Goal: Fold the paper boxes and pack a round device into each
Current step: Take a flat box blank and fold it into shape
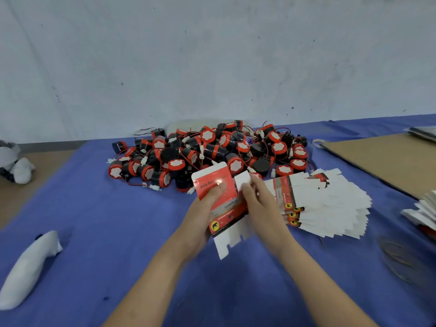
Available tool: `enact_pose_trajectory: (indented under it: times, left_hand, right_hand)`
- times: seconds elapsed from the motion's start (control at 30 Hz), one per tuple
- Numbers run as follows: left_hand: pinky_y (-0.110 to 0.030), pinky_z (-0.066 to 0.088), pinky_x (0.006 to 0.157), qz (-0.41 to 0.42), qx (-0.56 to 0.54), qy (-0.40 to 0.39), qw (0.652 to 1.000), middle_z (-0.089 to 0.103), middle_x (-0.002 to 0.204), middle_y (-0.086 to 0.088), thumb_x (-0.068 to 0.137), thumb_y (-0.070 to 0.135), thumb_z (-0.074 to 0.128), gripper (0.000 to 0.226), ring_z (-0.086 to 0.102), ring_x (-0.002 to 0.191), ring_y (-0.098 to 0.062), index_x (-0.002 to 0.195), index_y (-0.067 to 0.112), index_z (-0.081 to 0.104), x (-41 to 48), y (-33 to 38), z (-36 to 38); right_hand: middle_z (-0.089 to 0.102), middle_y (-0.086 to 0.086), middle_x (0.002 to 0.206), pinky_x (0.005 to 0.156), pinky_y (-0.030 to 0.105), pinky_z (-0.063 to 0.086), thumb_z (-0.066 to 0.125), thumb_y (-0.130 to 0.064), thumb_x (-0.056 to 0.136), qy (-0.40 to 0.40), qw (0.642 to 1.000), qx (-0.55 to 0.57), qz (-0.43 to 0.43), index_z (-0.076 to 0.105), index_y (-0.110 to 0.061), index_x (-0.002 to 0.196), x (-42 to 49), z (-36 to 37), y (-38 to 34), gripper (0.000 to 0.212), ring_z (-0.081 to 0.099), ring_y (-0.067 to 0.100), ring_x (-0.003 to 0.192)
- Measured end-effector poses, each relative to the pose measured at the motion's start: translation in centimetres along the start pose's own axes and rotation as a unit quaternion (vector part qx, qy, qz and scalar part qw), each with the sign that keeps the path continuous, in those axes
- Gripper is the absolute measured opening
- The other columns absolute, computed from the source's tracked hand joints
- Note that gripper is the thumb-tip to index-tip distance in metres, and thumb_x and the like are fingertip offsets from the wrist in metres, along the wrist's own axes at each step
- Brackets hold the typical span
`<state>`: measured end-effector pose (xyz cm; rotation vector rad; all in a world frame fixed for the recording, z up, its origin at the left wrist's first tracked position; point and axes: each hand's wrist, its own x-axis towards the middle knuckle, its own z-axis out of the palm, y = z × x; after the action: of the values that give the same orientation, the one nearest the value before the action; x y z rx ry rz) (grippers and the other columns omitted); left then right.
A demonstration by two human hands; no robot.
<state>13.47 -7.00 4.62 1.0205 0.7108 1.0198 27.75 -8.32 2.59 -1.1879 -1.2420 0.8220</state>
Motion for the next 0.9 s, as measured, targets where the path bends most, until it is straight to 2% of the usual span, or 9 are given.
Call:
enact_pose_trajectory:
  times: [0.03,0.13,0.3,0.37,0.5,0.57,0.67,0.73,0.9]
  left_hand:
    - [-0.034,0.06,0.075,-0.008,-0.005,0.01,1.0,0.074,0.112,-0.013,0.084,0.041,0.066,0.035,0.072,0.101,-0.03,0.111,0.021,0.074,0.0,-0.4,-0.3]
    - [-0.035,0.06,0.074,-0.002,-0.004,0.016,1.0,0.075,0.11,-0.011,0.081,0.048,0.067,0.031,0.073,0.1,-0.03,0.102,0.029,0.077,-0.4,-1.0,-1.2]
    - [-0.033,0.06,0.071,0.036,0.027,0.063,0.997,0.076,0.104,-0.007,0.078,0.059,0.068,0.035,0.074,0.094,-0.028,0.099,0.033,0.077,-0.3,-0.5,-2.3]
    - [-0.031,0.06,0.068,0.042,0.032,0.06,0.997,0.076,0.104,-0.007,0.075,0.062,0.067,0.042,0.074,0.093,-0.027,0.102,0.031,0.076,-0.2,-0.3,-2.6]
    - [-0.03,0.06,0.073,0.036,0.054,0.038,0.997,0.076,0.107,-0.004,0.074,0.069,0.066,0.046,0.074,0.097,-0.024,0.107,0.037,0.072,0.3,0.3,-2.4]
    - [-0.038,0.059,0.08,0.001,0.029,0.042,0.999,0.074,0.112,-0.009,0.078,0.069,0.064,0.054,0.072,0.102,-0.029,0.113,0.03,0.074,0.6,0.9,-2.4]
    - [-0.041,0.059,0.08,-0.045,-0.047,0.046,0.997,0.071,0.117,-0.019,0.082,0.066,0.057,0.057,0.07,0.105,-0.036,0.109,0.021,0.077,1.2,1.1,-2.8]
    - [-0.042,0.06,0.072,-0.055,-0.103,0.082,0.99,0.072,0.115,-0.02,0.08,0.066,0.058,0.056,0.072,0.098,-0.037,0.105,0.019,0.078,1.3,0.3,-3.1]
    - [-0.047,0.059,0.06,-0.109,-0.239,0.172,0.95,0.074,0.107,-0.021,0.086,0.06,0.061,0.053,0.074,0.087,-0.039,0.111,0.014,0.072,0.7,-2.8,-3.7]
  right_hand:
    - [0.065,-0.029,0.108,0.082,0.012,0.051,0.047,-0.039,0.105,-0.012,1.0,0.001,0.016,0.054,-0.042,0.127,-0.4,0.7,0.7,0.023,0.061,-0.007,0.102]
    - [0.054,-0.01,0.137,0.101,0.029,0.052,0.056,-0.06,0.091,-0.029,0.999,0.004,0.044,0.033,-0.038,0.151,-1.1,2.4,1.3,0.068,0.056,0.004,0.123]
    - [0.067,-0.01,0.121,0.094,0.037,0.056,0.057,-0.047,0.099,-0.037,0.999,0.015,0.002,0.055,-0.05,0.124,-0.7,3.3,1.8,0.025,0.066,0.007,0.11]
    - [0.067,-0.014,0.122,0.096,0.036,0.054,0.054,-0.045,0.101,-0.055,0.998,0.017,0.0,0.053,-0.051,0.128,-0.5,3.4,1.9,0.027,0.065,0.006,0.112]
    - [0.066,-0.038,0.105,0.077,0.004,0.048,0.052,-0.039,0.103,-0.058,0.998,0.018,0.017,0.048,-0.076,0.111,0.0,3.0,1.6,0.038,0.06,-0.016,0.102]
    - [0.066,-0.039,0.094,0.069,-0.001,0.043,0.051,-0.035,0.104,-0.043,0.998,0.028,0.038,0.047,-0.067,0.125,0.4,2.6,2.1,0.038,0.057,-0.024,0.091]
    - [0.068,-0.017,0.106,0.071,0.001,0.044,0.05,-0.033,0.104,-0.018,0.995,0.066,0.078,0.026,-0.043,0.15,0.3,2.2,3.0,0.053,0.06,-0.02,0.091]
    - [0.066,-0.011,0.12,0.076,0.003,0.046,0.054,-0.034,0.102,-0.005,0.993,0.073,0.096,0.024,-0.035,0.155,-0.6,2.0,3.8,0.061,0.061,-0.016,0.099]
    - [0.053,-0.016,0.126,0.094,0.021,0.048,0.069,-0.029,0.093,0.002,0.992,0.065,0.11,0.03,-0.047,0.142,-1.9,1.3,5.7,0.065,0.058,-0.001,0.112]
